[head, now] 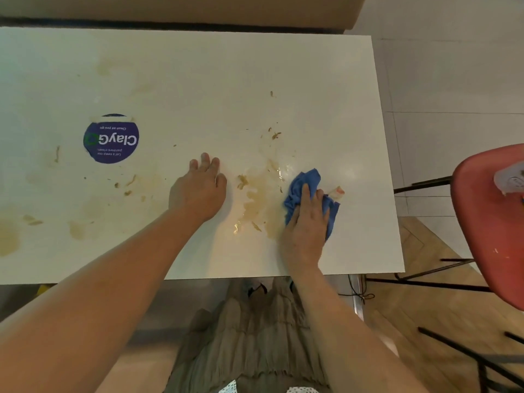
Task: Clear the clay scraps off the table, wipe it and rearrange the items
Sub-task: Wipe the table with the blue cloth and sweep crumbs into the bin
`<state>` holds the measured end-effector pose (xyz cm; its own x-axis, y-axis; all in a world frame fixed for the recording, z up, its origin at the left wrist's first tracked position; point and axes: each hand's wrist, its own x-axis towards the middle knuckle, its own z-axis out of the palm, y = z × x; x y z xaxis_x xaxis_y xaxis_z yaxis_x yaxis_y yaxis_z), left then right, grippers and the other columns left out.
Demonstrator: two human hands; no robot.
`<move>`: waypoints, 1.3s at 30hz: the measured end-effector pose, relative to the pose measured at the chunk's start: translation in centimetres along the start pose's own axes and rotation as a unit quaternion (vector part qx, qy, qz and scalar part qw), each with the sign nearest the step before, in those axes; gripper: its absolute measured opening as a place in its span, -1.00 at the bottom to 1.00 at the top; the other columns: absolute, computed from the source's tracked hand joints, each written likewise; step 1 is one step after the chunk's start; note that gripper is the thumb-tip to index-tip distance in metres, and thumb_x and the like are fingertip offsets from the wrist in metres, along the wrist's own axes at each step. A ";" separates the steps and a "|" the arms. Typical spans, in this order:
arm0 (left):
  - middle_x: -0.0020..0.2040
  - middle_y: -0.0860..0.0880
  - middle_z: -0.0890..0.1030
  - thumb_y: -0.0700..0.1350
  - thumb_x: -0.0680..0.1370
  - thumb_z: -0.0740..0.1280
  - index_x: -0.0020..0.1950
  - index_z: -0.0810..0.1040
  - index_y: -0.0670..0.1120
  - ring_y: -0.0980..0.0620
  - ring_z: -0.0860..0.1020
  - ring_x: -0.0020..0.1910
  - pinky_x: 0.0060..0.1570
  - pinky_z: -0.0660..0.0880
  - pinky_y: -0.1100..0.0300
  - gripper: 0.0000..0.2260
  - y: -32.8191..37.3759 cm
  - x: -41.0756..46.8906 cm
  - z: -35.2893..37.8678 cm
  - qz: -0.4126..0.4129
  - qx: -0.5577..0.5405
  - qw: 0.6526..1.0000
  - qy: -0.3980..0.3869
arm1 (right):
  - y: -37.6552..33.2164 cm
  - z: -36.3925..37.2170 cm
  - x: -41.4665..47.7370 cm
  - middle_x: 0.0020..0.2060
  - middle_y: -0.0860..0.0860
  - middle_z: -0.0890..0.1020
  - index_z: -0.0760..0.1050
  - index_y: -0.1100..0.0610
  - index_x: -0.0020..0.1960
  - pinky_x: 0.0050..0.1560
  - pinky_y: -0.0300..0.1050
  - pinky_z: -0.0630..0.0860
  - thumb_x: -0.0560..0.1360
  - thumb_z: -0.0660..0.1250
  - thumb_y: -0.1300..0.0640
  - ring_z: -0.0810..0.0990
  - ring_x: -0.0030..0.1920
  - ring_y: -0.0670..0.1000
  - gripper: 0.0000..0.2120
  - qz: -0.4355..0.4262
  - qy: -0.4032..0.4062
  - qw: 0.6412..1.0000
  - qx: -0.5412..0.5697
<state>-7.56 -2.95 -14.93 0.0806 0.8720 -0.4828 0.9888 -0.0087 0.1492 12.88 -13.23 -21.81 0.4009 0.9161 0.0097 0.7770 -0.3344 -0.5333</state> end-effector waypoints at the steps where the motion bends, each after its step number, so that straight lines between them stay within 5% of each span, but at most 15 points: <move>1: 0.69 -0.05 0.03 0.00 0.74 -0.09 0.67 0.09 -0.07 -0.09 0.06 0.66 0.43 0.33 -0.15 -0.51 -0.1 0.0 0.0 0.000 0.002 1.000 -0.003 | -1.5 1.0 0.1 0.53 0.22 0.35 0.27 0.15 0.60 0.60 0.15 0.08 0.59 0.35 0.25 0.22 0.55 0.29 -0.39 0.008 0.013 1.000 -0.001; 5: 0.70 -0.03 0.00 0.01 0.75 -0.11 0.69 0.05 -0.04 -0.08 0.05 0.66 0.44 0.32 -0.14 -0.51 -0.1 0.2 0.2 -0.002 0.017 1.000 0.001 | -7.0 3.7 2.5 0.45 0.28 0.45 0.37 0.23 0.53 0.60 -0.07 -0.18 0.53 0.38 0.33 0.36 0.47 0.36 -0.43 0.004 0.050 0.998 0.035; 9: 0.70 -0.01 -0.01 0.02 0.75 -0.12 0.70 0.03 -0.01 -0.07 0.05 0.66 0.47 0.28 -0.13 -0.51 -0.3 0.3 0.0 0.002 0.018 1.000 0.004 | -9.3 4.5 5.4 0.43 0.25 0.47 0.34 0.21 0.55 0.52 0.17 0.24 0.64 0.15 0.23 0.38 0.46 0.31 -0.52 -0.019 0.006 0.990 0.142; 14: 0.70 -0.02 0.03 -0.01 0.75 -0.12 0.68 0.08 -0.02 -0.07 0.09 0.65 0.45 0.30 -0.13 -0.52 -0.7 -0.1 -0.6 0.022 0.014 1.000 0.002 | -4.2 -1.0 4.0 0.49 0.13 0.43 0.29 0.08 0.58 0.38 -0.37 0.32 0.69 0.10 0.22 0.41 0.39 -0.09 -0.54 -0.035 -0.014 0.984 0.175; 18: 0.69 -0.04 0.05 -0.01 0.75 -0.12 0.68 0.09 -0.04 -0.08 0.13 0.64 0.40 0.36 -0.14 -0.52 -0.9 -0.4 -0.9 0.030 0.011 0.999 0.005 | 0.8 -2.2 0.6 0.51 0.14 0.41 0.31 0.09 0.58 0.48 0.26 0.33 0.69 0.06 0.03 0.32 0.54 0.19 -0.53 -0.064 -0.051 0.991 0.104; 20: 0.70 -0.03 0.04 -0.01 0.75 -0.12 0.68 0.08 -0.03 -0.08 0.13 0.64 0.41 0.36 -0.14 -0.52 -1.1 -0.4 -0.7 0.032 0.007 0.999 0.006 | 0.6 -0.6 -0.6 0.53 0.15 0.37 0.30 0.13 0.58 0.50 0.32 0.26 0.68 0.09 0.09 0.21 0.59 0.15 -0.53 -0.102 -0.055 0.992 0.055; 27: 0.69 0.01 0.10 -0.01 0.75 -0.09 0.68 0.12 0.01 -0.06 0.16 0.64 0.45 0.30 -0.09 -0.53 -1.6 -0.3 -0.2 0.016 -0.044 0.999 0.019 | -10.0 6.4 0.0 0.51 0.22 0.38 0.27 0.16 0.59 0.57 0.17 0.20 0.63 0.17 0.28 0.27 0.55 0.24 -0.47 -0.052 -0.005 0.994 0.092; 29: 0.62 -0.09 0.30 -0.02 0.74 -0.05 0.67 0.15 0.00 -0.14 0.38 0.52 0.35 0.38 -0.07 -0.54 -1.8 -0.1 -0.3 0.008 -0.069 0.997 0.042 | -13.1 8.6 1.6 0.49 0.18 0.42 0.24 0.14 0.60 0.58 0.09 0.18 0.66 0.21 0.18 0.30 0.52 0.22 -0.48 -0.072 -0.027 0.993 0.094; 32: 0.38 -0.18 0.58 -0.02 0.74 -0.02 0.68 0.13 0.02 -0.21 0.56 0.27 0.20 0.44 -0.02 -0.53 -2.3 0.2 -0.7 -0.025 -0.132 0.988 0.080 | -14.2 9.4 2.8 0.48 0.15 0.43 0.23 0.16 0.61 0.58 -0.24 -0.14 0.67 0.23 0.18 0.29 0.54 0.19 -0.48 -0.087 -0.060 0.988 0.117; 33: 0.39 -0.17 0.57 -0.02 0.74 -0.02 0.69 0.11 0.02 -0.22 0.55 0.30 0.24 0.42 -0.02 -0.52 -2.4 0.3 -1.0 -0.033 -0.147 0.985 0.082 | -13.7 8.7 2.8 0.48 0.17 0.43 0.25 0.18 0.59 0.57 -0.29 -0.13 0.66 0.21 0.24 0.30 0.54 0.19 -0.49 -0.085 -0.077 0.980 0.160; 36: 0.51 -0.10 0.47 0.01 0.74 -0.01 0.69 0.10 0.00 -0.21 0.47 0.42 0.37 0.35 -0.03 -0.52 -2.4 0.1 -2.0 -0.037 -0.149 0.986 0.065 | -10.7 4.0 2.2 0.46 0.18 0.44 0.29 0.23 0.57 0.50 -0.17 0.30 0.64 0.10 0.23 0.44 0.42 0.09 -0.51 -0.077 -0.062 0.961 0.259; 39: 0.58 -0.11 0.37 -0.03 0.71 0.08 0.68 0.12 -0.02 -0.17 0.39 0.50 0.45 0.32 -0.06 -0.48 -2.2 0.9 -3.0 -0.006 -0.091 0.994 0.054 | -4.8 -0.6 3.7 0.30 0.13 0.56 0.33 0.16 0.56 0.19 -0.52 0.36 0.67 0.11 0.18 0.50 0.09 -0.15 -0.55 0.013 0.029 0.971 0.237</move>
<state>-10.06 -0.68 -13.06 0.0447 0.9191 -0.3915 0.9497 0.0825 0.3021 10.94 -8.36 -18.68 0.4548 0.8900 0.0313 0.4615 -0.2054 -0.8630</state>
